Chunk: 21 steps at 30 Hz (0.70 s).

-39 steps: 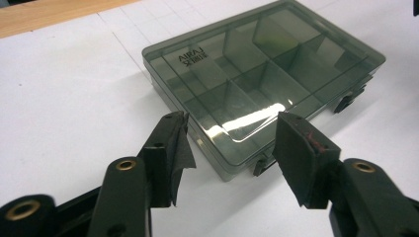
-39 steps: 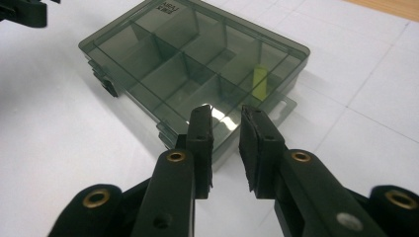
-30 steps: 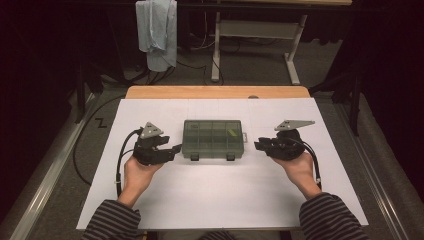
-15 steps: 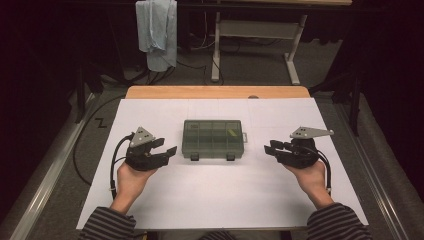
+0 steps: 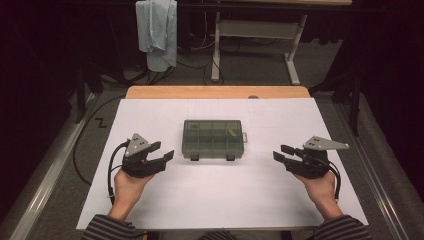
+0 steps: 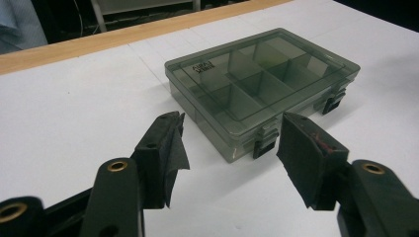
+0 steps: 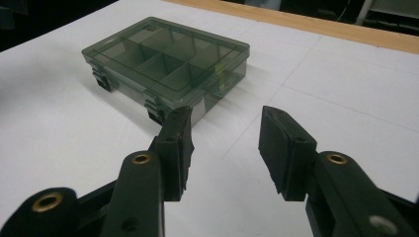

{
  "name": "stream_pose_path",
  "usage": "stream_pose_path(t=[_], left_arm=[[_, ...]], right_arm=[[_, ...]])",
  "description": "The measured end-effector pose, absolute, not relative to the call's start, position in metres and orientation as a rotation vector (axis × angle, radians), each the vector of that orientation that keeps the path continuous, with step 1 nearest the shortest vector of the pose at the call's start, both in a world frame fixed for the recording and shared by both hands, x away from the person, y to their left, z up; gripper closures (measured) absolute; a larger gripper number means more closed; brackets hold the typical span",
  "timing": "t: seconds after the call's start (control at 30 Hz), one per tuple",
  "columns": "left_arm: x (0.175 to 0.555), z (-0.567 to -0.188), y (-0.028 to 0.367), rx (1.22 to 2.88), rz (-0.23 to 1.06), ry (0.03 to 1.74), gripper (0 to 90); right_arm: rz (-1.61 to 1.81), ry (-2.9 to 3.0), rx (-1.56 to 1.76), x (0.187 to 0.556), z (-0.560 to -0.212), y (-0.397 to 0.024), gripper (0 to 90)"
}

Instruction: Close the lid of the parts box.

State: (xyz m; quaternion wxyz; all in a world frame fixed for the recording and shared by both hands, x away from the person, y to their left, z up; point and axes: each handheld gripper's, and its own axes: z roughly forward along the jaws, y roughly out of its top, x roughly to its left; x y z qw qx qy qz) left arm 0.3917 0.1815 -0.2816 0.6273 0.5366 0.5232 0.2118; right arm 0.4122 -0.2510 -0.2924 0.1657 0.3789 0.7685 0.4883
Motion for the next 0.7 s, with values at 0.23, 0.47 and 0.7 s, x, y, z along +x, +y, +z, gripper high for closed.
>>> stream_pose_path(t=[0.23,0.47,0.7], left_arm=[[0.386,-0.288,0.183,1.193,0.496,1.19,41.2],[0.376,-0.296,0.188,1.176,0.501,1.175,40.7],[0.371,-0.3,0.192,1.142,0.51,1.173,40.5]], right_arm=[[1.419,2.13,1.103,0.401,-0.3,-0.267,53.0],[1.431,2.084,1.087,0.389,-0.307,-0.277,50.2],[1.456,2.05,1.092,0.383,-0.314,-0.284,48.1]])
